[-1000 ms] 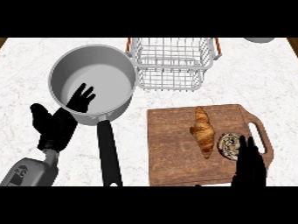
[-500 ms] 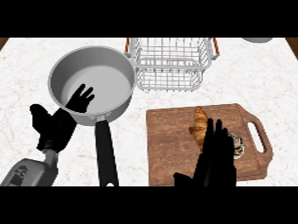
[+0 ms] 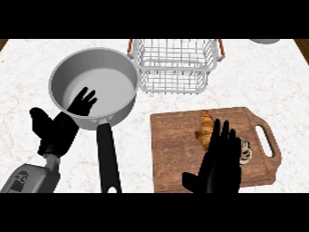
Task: Pick the croissant from the cutting board and place it in the tiered basket
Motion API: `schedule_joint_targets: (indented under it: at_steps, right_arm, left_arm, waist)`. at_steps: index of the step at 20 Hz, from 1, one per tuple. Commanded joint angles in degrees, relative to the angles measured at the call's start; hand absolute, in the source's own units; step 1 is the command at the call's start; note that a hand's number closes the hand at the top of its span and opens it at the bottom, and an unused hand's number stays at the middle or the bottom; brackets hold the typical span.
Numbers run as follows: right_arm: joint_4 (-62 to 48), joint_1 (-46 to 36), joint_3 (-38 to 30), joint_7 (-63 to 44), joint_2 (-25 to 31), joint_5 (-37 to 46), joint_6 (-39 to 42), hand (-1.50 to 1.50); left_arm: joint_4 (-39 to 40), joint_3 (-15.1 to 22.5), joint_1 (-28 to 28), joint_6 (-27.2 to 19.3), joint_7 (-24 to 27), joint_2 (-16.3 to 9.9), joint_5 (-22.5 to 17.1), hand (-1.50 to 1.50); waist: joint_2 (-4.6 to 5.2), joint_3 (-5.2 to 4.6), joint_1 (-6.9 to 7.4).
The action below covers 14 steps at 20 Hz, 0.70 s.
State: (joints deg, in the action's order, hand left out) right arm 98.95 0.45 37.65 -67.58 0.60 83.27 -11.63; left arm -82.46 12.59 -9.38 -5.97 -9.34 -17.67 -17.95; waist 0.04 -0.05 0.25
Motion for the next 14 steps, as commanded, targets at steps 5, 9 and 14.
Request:
schedule_joint_targets:
  at_steps: [5, 9, 14]
  right_arm:
    - [-3.2, -0.86, -0.58, -8.19, -0.57, 1.27, -6.37, -1.5]
    - [-4.91, 1.33, -3.2, -4.62, -0.58, -0.06, -9.57, -1.5]
    - [-11.33, -3.17, -7.6, -2.51, -0.6, -4.43, -12.92, -1.5]
  left_arm:
    - [3.68, 2.12, -4.25, -1.68, 0.78, 5.28, 3.3, 0.0]
    - [-1.41, -0.11, 1.27, 1.77, 0.43, 1.91, 1.26, 0.0]
    - [0.26, 0.2, 1.91, 2.31, 3.32, 3.79, 2.74, 0.0]
  waist:
    - [0.11, 0.04, -0.92]
    - [-0.06, 0.06, -0.25]
    - [0.07, 0.06, 0.08]
